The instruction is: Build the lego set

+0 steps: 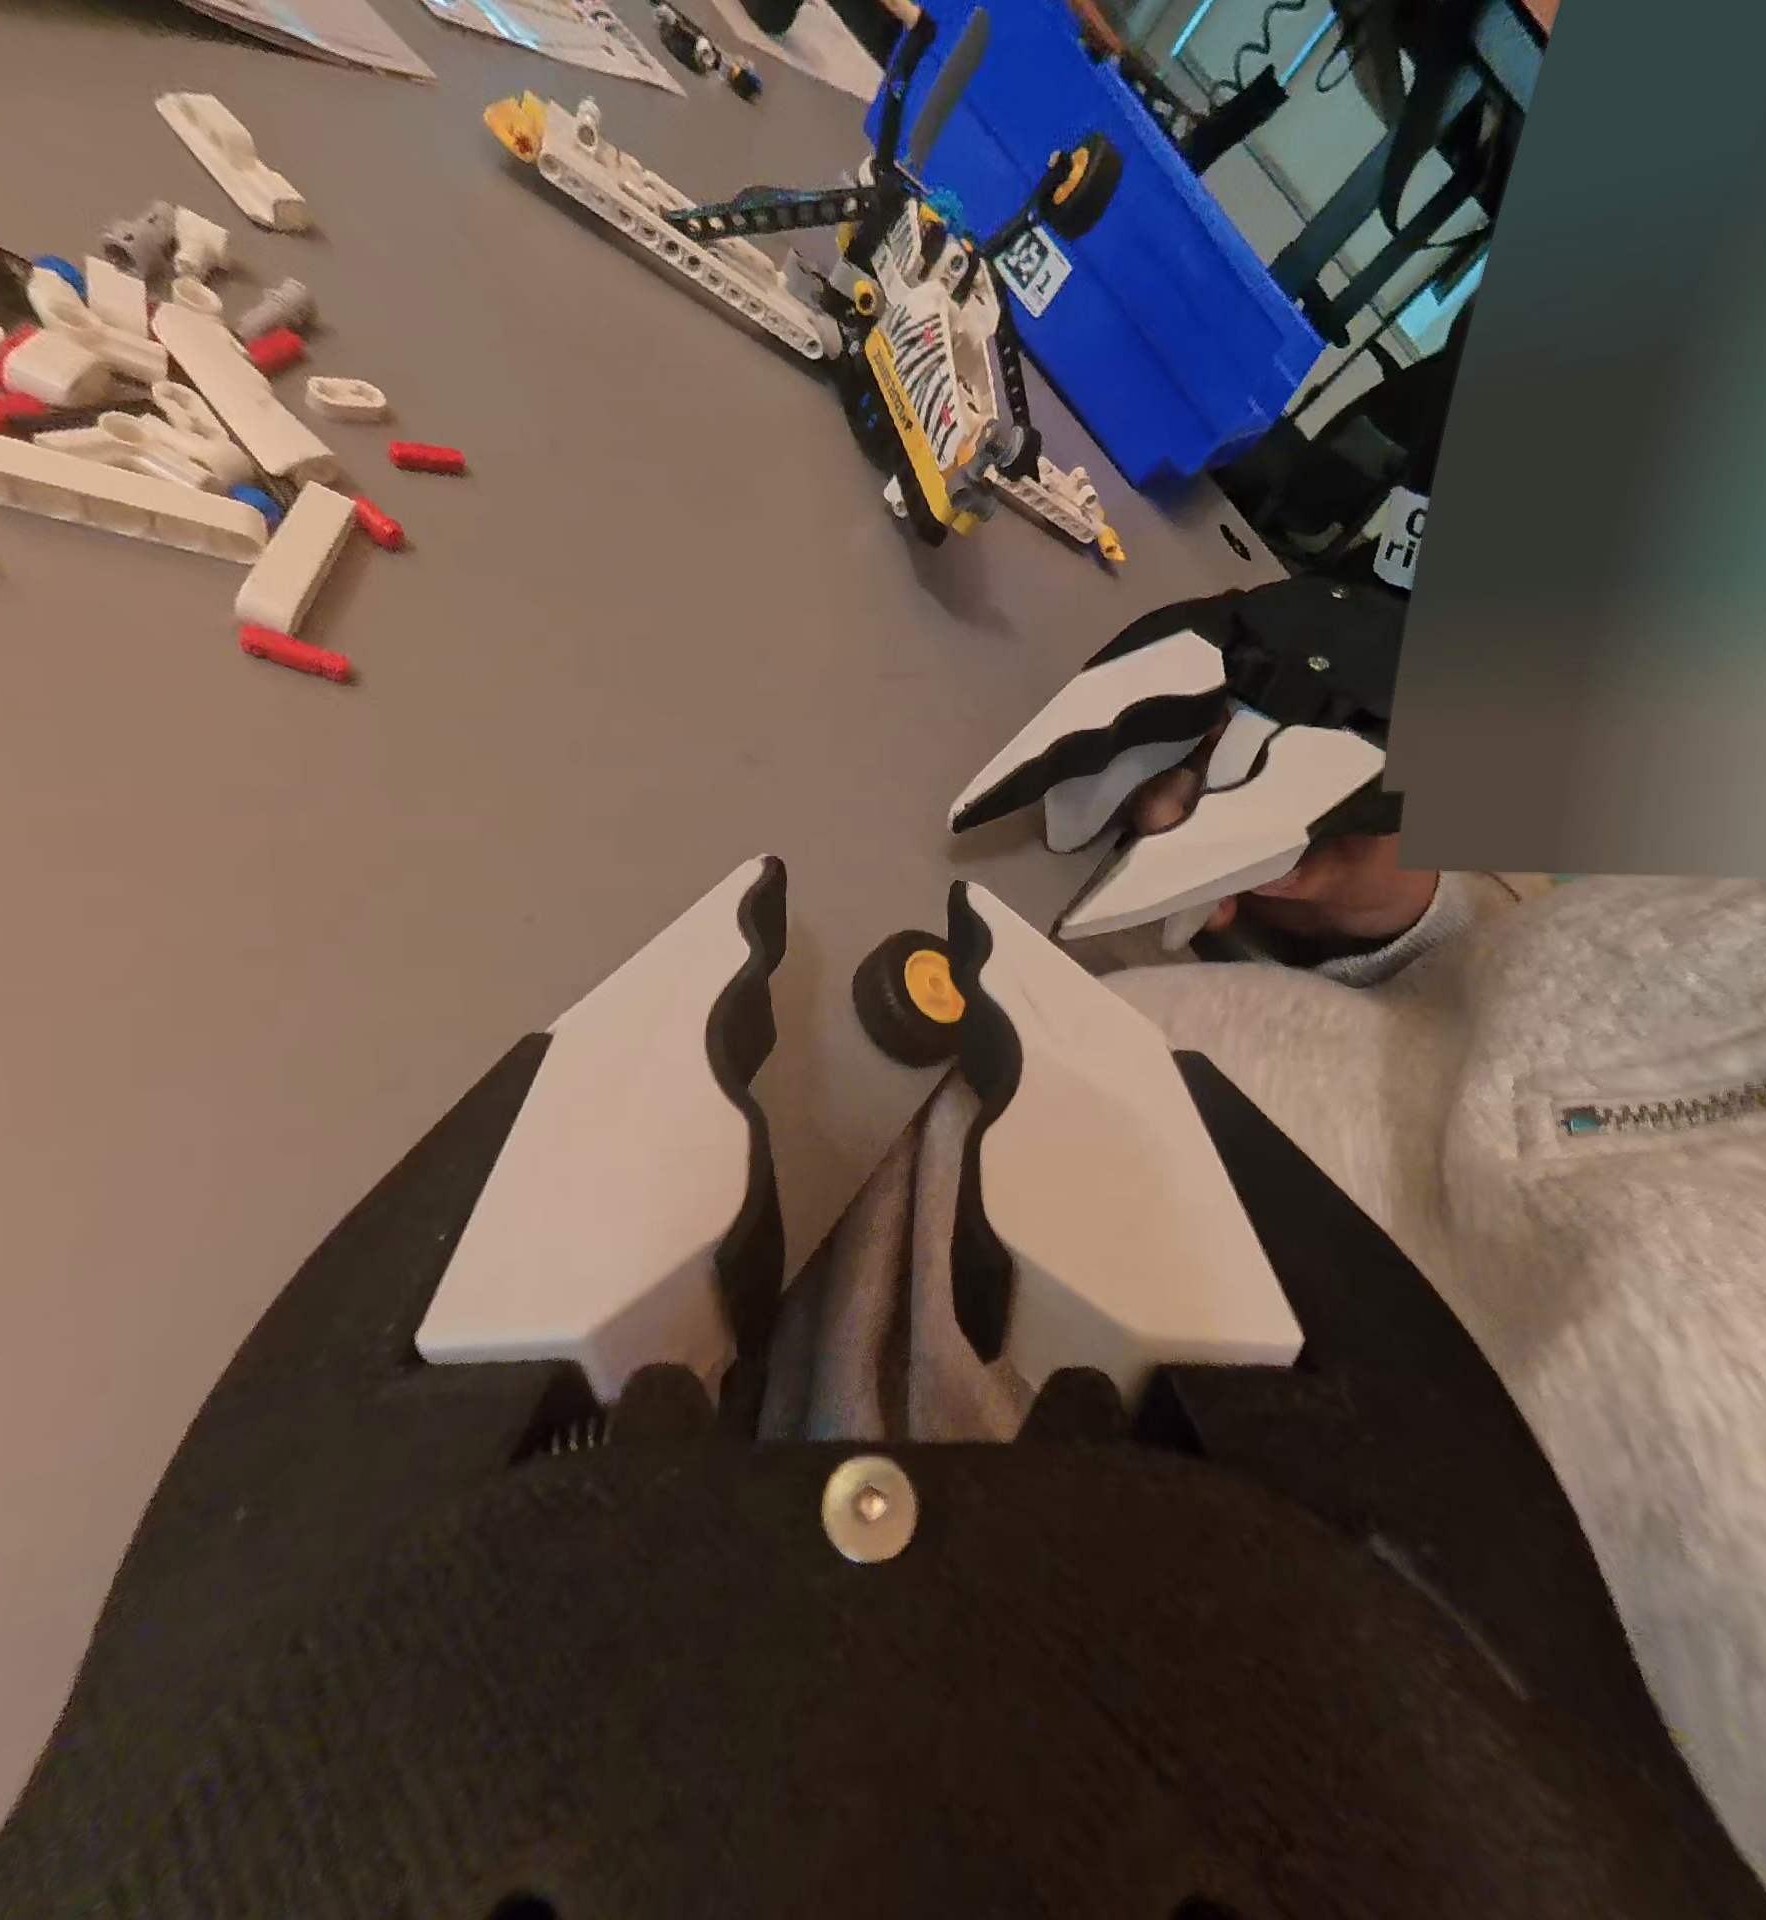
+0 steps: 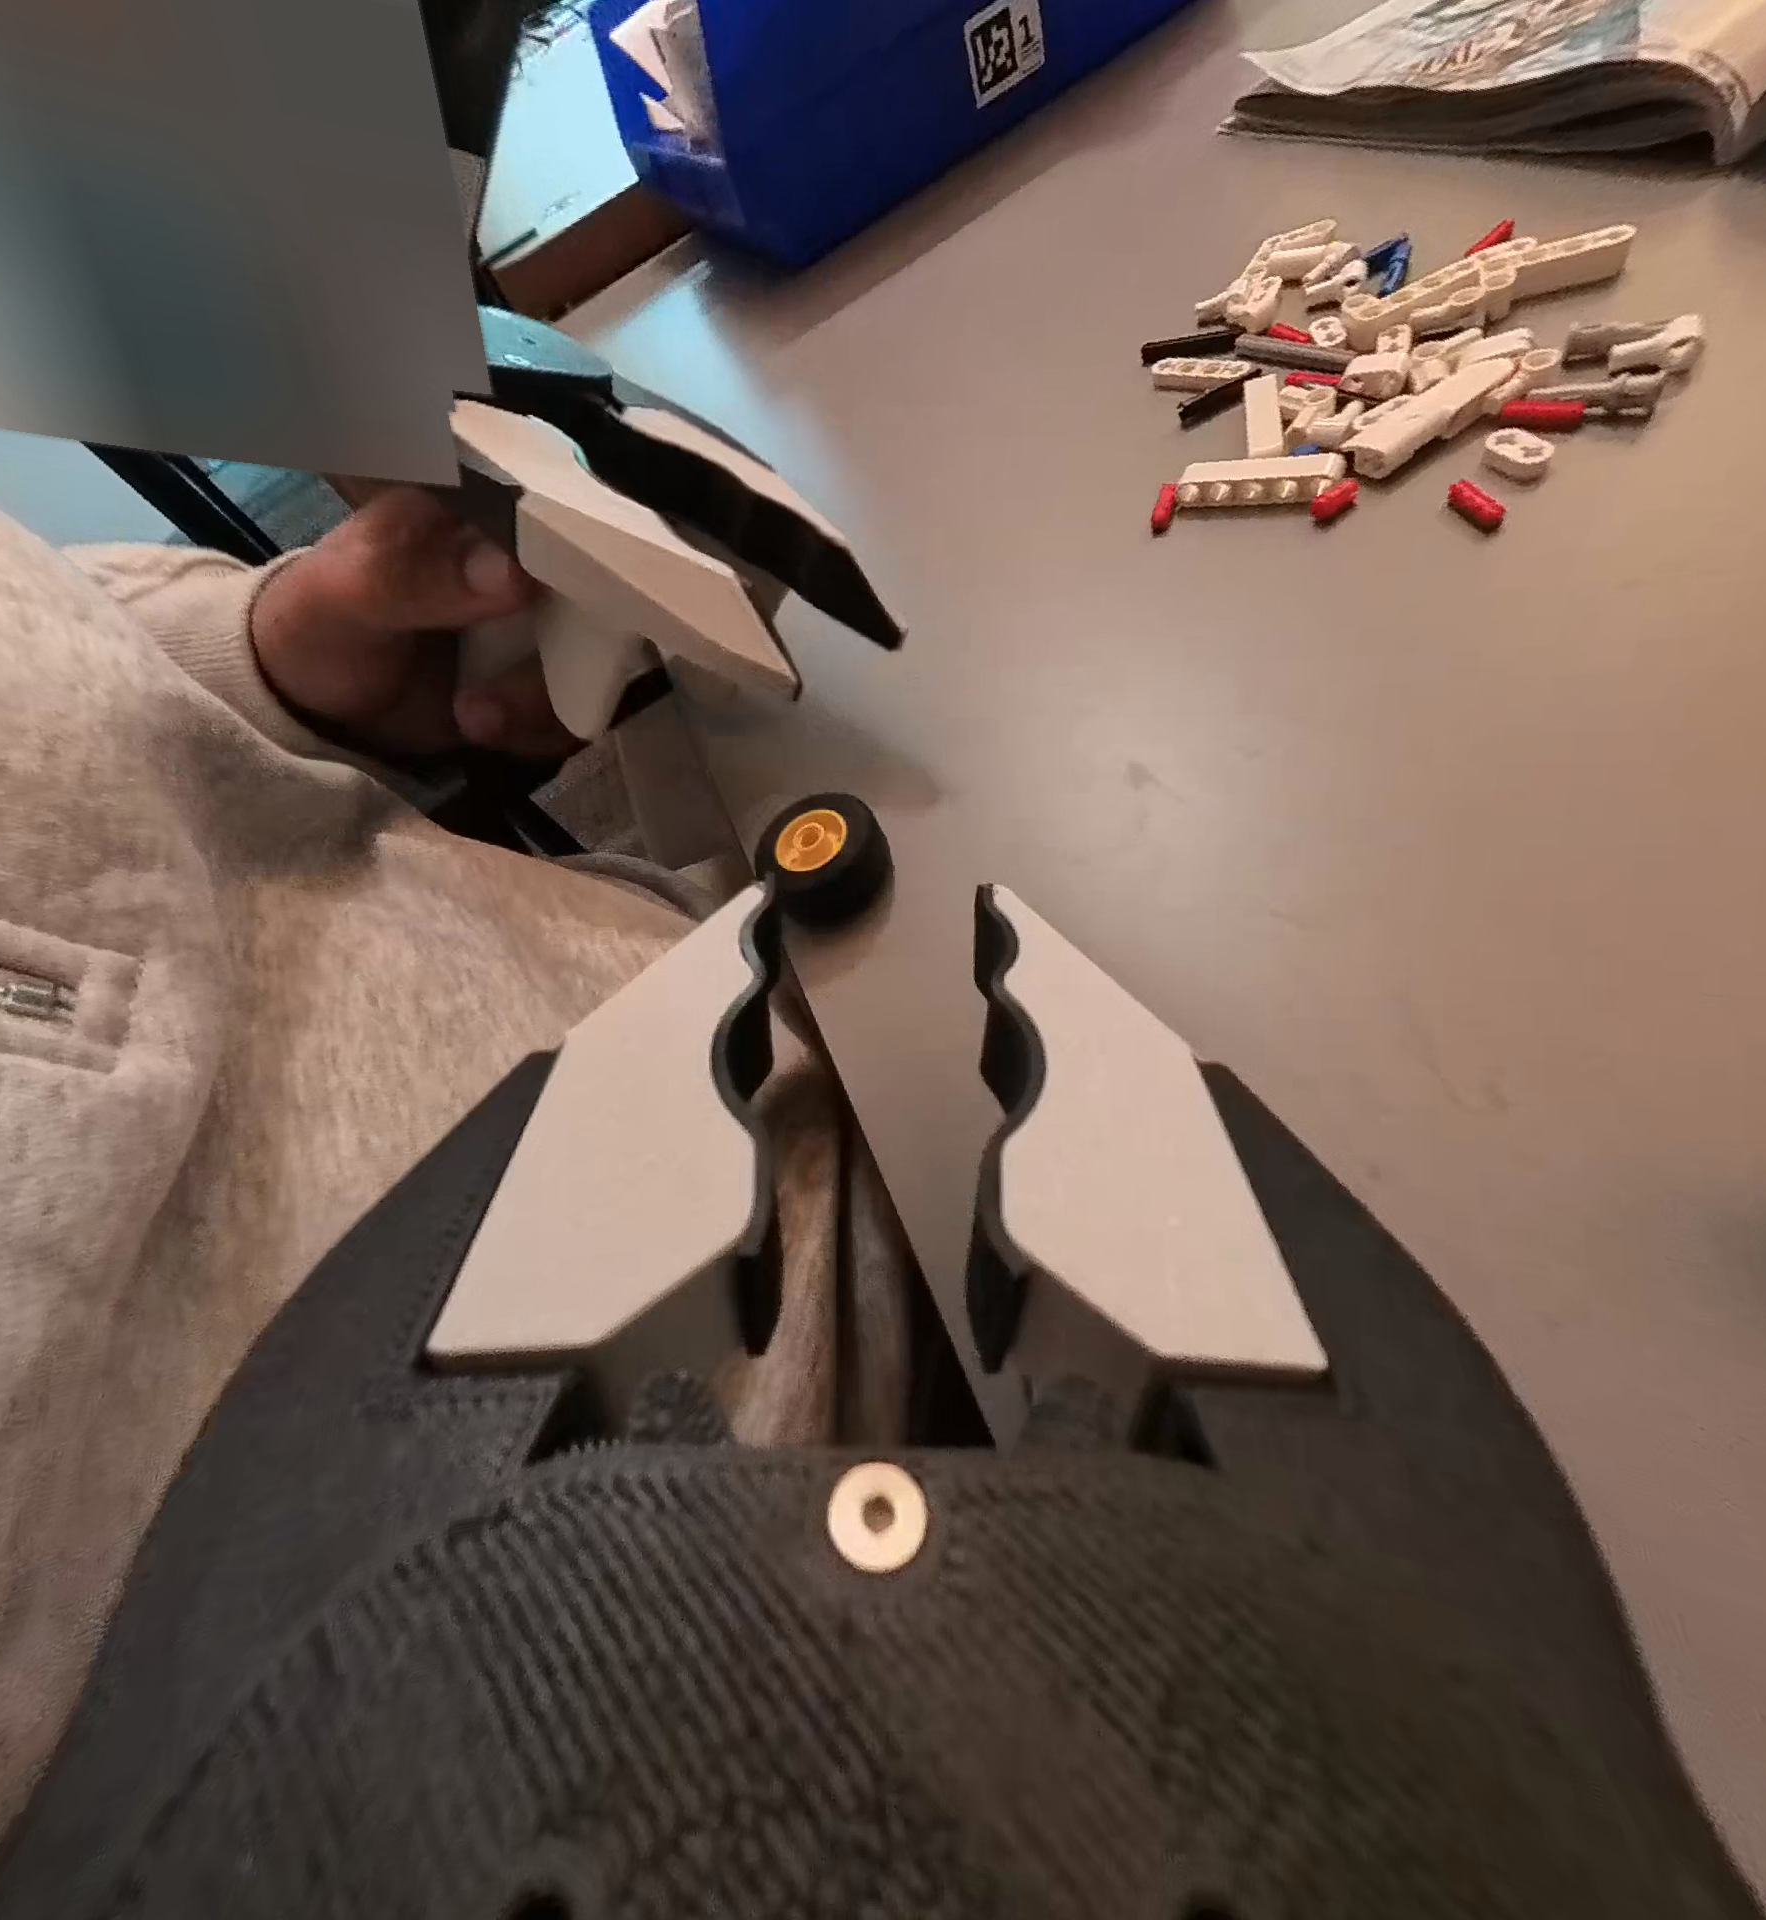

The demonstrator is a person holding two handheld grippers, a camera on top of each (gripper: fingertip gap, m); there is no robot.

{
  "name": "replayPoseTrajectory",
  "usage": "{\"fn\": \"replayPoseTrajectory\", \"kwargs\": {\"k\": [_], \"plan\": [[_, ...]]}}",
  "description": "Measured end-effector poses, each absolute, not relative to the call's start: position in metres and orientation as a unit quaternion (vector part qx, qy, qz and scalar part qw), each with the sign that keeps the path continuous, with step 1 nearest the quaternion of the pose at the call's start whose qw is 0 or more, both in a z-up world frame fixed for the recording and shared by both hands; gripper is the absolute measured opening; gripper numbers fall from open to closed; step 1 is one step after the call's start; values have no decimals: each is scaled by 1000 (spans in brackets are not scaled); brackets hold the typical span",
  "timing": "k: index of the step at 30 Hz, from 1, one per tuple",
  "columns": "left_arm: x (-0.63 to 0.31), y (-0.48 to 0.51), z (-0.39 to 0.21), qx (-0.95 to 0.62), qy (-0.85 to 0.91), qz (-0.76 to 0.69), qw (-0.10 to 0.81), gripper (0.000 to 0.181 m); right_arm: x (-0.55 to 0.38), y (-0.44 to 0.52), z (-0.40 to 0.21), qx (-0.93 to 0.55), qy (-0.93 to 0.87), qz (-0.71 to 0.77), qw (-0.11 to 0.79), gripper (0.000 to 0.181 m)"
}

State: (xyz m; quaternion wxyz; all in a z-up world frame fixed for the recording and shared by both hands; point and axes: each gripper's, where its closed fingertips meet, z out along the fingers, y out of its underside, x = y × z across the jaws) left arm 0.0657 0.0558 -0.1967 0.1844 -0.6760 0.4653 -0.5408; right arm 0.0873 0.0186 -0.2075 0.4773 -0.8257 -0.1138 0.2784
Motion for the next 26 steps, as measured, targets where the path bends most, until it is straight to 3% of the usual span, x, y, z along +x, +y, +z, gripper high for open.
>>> {"fn": "replayPoseTrajectory", "kwargs": {"k": [4, 10, 14, 17, 21, 26], "plan": [[57, 33, -204, -653, 523, -526, 152, 38, 85, 20, -207, -824, -120, 275, 481, 35], [65, 19, -226, -626, 630, -401, 225, 43, 84, 18, -207, -822, -122, 271, 486, 35], [66, 22, -232, -621, 652, -353, 254, 31, 83, 16, -206, -819, -125, 266, 494, 35], [72, 16, -211, -646, 565, -468, 211, 31, 80, 14, -203, -809, -130, 270, 506, 37], [74, 28, -162, -627, 288, -723, 37, 30, 78, 20, -178, -770, -137, 246, 573, 38], [69, 29, -136, -555, 164, -815, -41, 31, 73, 31, -139, -708, -160, 180, 664, 42]]}}
